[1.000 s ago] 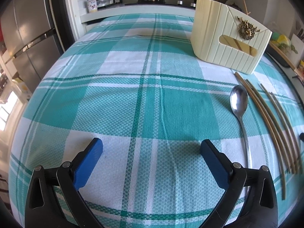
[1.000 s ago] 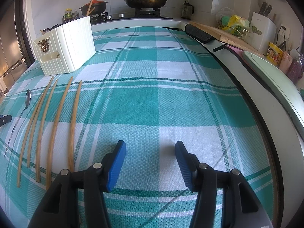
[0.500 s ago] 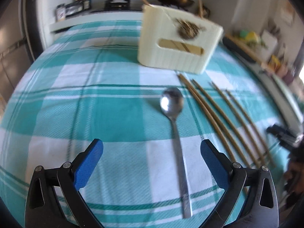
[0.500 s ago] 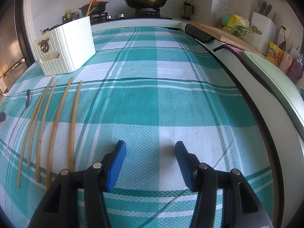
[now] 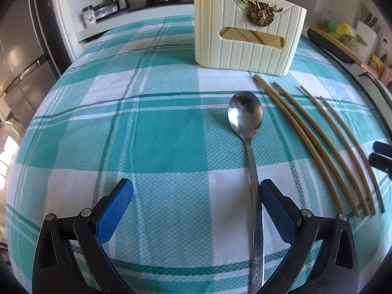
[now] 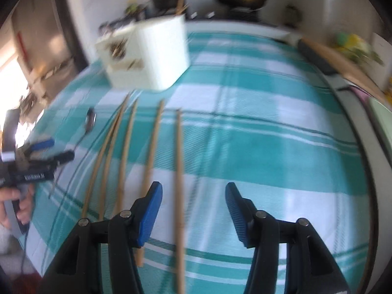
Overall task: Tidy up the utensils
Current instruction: 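Move the left tool to the small steel spoon while the right tool approaches a chopstick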
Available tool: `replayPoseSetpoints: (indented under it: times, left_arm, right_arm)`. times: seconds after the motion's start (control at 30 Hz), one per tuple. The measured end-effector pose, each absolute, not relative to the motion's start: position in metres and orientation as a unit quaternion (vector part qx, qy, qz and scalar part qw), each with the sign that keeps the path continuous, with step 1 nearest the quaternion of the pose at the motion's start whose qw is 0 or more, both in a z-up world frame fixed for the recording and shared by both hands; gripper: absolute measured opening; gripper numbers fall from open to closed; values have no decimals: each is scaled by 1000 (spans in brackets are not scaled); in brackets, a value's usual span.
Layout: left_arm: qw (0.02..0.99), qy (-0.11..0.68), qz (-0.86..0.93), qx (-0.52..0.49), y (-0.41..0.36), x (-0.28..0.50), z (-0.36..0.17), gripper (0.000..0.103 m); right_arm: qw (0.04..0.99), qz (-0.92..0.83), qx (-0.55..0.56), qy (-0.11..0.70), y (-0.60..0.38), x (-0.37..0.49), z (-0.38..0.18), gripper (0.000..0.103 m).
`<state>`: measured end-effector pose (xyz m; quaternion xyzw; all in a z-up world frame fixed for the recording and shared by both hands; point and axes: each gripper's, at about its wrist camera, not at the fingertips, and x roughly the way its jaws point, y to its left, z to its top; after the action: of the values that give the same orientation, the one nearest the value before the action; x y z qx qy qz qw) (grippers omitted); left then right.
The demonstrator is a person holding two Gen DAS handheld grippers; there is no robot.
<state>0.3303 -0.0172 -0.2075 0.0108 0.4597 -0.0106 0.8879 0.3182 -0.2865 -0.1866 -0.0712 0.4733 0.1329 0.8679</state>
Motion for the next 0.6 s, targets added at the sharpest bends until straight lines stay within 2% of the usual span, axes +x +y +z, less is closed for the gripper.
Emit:
replayPoseSetpoints:
  times: [0.03, 0.13, 0.17, 0.4, 0.5, 0.53, 0.57, 0.6]
  left_arm:
    - [888, 460, -12, 12, -17, 329, -207, 103]
    - [887, 461, -14, 17, -13, 327, -207, 103]
    - [886, 462, -14, 16, -9, 325, -207, 103]
    - [879, 474, -32, 34, -2, 327, -206, 103]
    - [870, 490, -46, 36, -2, 332, -206, 102]
    - [867, 495, -51, 37, -3, 334, -206, 102]
    - [864, 498, -56, 38, -4, 335, -206, 102]
    - [862, 501, -59, 40, -5, 336, -206, 102]
  right_arm:
    - [866, 134, -81, 476, -283, 319, -190, 47]
    - [859, 126, -91, 488, -281, 323, -198, 15]
    - [861, 120, -89, 487, -283, 322, -198, 13]
    - [859, 86, -69, 499, -318, 313, -197, 14]
    - [853, 95, -84, 507, -317, 312, -196, 27]
    - [850, 98, -89, 509, -316, 312, -196, 37]
    - [846, 102, -102, 513, -314, 312, -196, 42]
    - [844, 106, -110, 514, -312, 311, -196, 42]
